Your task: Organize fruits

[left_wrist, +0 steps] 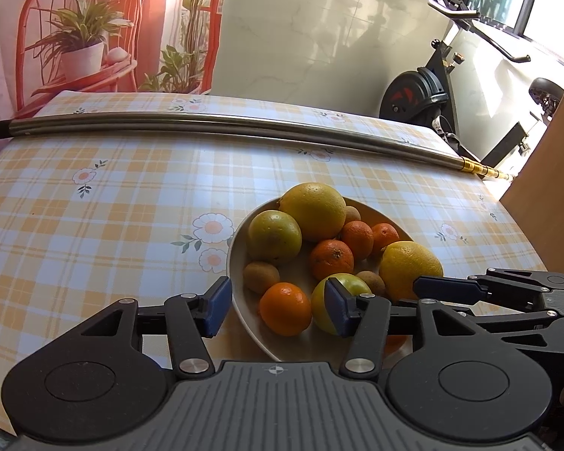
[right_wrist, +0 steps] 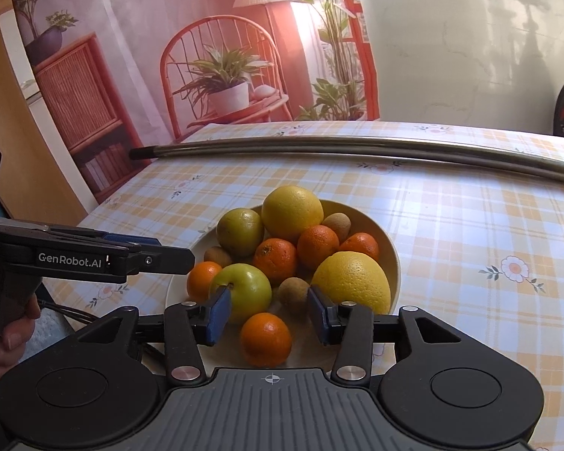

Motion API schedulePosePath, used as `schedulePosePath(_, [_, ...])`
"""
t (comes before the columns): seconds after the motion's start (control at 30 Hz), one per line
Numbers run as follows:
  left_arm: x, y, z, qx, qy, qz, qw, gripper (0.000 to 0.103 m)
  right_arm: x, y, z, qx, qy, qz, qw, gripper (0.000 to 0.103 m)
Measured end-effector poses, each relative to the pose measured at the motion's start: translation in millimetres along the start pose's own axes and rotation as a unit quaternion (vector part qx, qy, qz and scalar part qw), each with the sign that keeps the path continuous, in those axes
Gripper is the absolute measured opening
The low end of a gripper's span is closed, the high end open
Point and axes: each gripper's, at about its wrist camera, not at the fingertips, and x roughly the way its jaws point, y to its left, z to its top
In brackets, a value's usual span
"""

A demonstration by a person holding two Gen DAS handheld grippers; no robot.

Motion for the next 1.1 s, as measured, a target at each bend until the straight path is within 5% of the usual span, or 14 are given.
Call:
schedulePosePath(0.13, [0, 0, 0, -0.001, 0.0, 0.001, 1.0, 0.058, -8, -3, 8, 0.002, -0.02, -0.004, 1.0, 0.075])
schedulePosePath(0.37, [-1, 0, 1, -0.002, -0.001, 0.005, 1.0, 0.06, -21, -7, 18, -0.007, -0.034, -0.018, 0.999, 0.091])
schedulePosePath(0.47, [-2, -1, 3, 0.004, -0.004, 0.005, 1.0, 0.073, -29, -7, 25, -0.016, -0.045, -0.033, 0.998, 0.101])
schedulePosePath(0.6, [-7, -1, 11, 0.011, -0.02, 0.006, 0.9997, 0.09, -43, -8, 41, -0.019, -0.066, -0.047, 0.997, 0.103])
schedulePosePath(0.77, [-19, 5, 32, 0.004, -0.046, 0.001, 0.9989, 0.095, -65, -13, 65, -0.005, -0.1, -0.073, 0.992, 0.103])
schedulePosePath(1.1, [-85, -13, 84, 0.043, -0.18, 0.041, 0.9819, 0.103, -107, -12, 115, 0.022, -0.164, -0.102, 0.981, 0.103])
